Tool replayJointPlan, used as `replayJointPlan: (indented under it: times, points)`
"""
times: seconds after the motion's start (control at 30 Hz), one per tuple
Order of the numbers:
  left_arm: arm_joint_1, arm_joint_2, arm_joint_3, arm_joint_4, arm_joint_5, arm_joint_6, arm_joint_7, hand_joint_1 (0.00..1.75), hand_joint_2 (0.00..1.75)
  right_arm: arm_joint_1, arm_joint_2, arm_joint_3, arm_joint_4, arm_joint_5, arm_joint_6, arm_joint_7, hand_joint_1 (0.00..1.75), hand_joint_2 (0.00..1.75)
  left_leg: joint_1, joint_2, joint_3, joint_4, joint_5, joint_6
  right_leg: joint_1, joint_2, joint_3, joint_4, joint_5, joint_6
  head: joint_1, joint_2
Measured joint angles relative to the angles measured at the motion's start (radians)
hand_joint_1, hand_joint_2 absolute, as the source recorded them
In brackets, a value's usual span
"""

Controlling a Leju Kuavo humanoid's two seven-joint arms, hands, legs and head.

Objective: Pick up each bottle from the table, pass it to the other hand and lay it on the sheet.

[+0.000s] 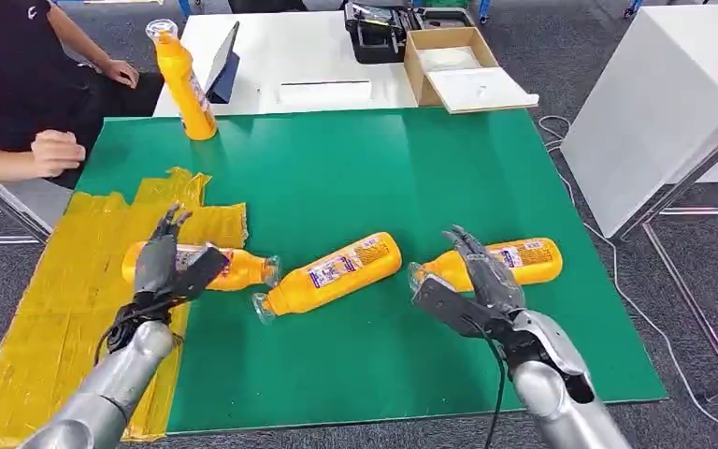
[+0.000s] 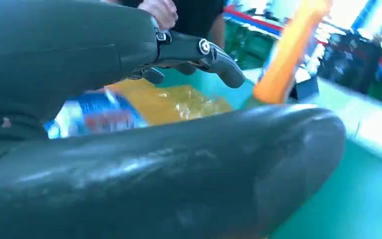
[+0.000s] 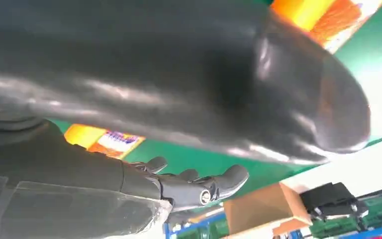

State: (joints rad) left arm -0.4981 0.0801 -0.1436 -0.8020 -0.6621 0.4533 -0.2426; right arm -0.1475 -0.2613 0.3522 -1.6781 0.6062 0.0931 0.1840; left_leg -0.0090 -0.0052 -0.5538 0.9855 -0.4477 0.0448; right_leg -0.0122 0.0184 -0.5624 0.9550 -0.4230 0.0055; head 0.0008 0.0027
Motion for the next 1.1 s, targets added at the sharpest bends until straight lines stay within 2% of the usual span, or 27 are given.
replayJointPlan:
  times: [0.17,0.2,0.4,0.6,0.8,1.1]
  points:
    - [0.032,0.003,0.091,-0.192,0.154,-0.053,-0.033,0.0,0.0,0.011,-0.042,-0.031,-0.002,-0.002,0.002,-0.024,0.0,0.0,0.0,0.0,0.0,0.0,0.0,0.0,0.0,0.0,0.0,0.0,0.0,0.0,0.0,0.0]
    - [0.039,0.003,0.109,-0.233,0.218,-0.06,-0.054,0.0,0.0,0.009,-0.053,-0.034,0.0,-0.003,0.001,-0.034,0.0,1.75,0.0,0.0,-0.001,0.0,0.0,0.0,0.0,0.0,0.0,0.0,0.0,0.0,0.0,0.0]
    - [0.064,0.032,0.194,-0.464,0.496,-0.056,-0.154,0.0,0.0,-0.041,-0.141,-0.038,0.065,0.039,0.021,-0.089,0.0,1.75,0.0,0.0,-0.001,0.0,0.0,0.0,0.0,0.0,0.0,0.0,0.0,0.0,0.0,0.0]
    - [0.079,0.063,0.192,-0.564,0.561,-0.026,-0.203,0.0,0.0,-0.145,-0.211,-0.022,0.168,0.127,0.088,-0.087,0.0,1.75,0.0,-0.001,0.0,0.0,0.0,0.0,0.0,0.0,0.0,0.0,0.0,0.0,0.0,0.0]
    - [0.082,0.074,0.182,-0.589,0.582,-0.018,-0.211,0.0,0.0,-0.197,-0.233,-0.003,0.223,0.157,0.119,-0.087,0.0,1.75,0.0,-0.001,-0.001,0.0,0.0,0.0,0.0,0.0,0.0,0.0,0.0,0.0,0.0,0.0]
    - [0.082,0.1,0.158,-0.594,0.638,0.029,-0.224,0.0,0.0,-0.402,-0.198,0.105,0.459,0.272,0.209,-0.143,0.0,1.75,0.0,0.001,0.0,0.0,0.0,0.0,0.0,0.0,0.0,0.0,0.0,0.0,0.0,0.0]
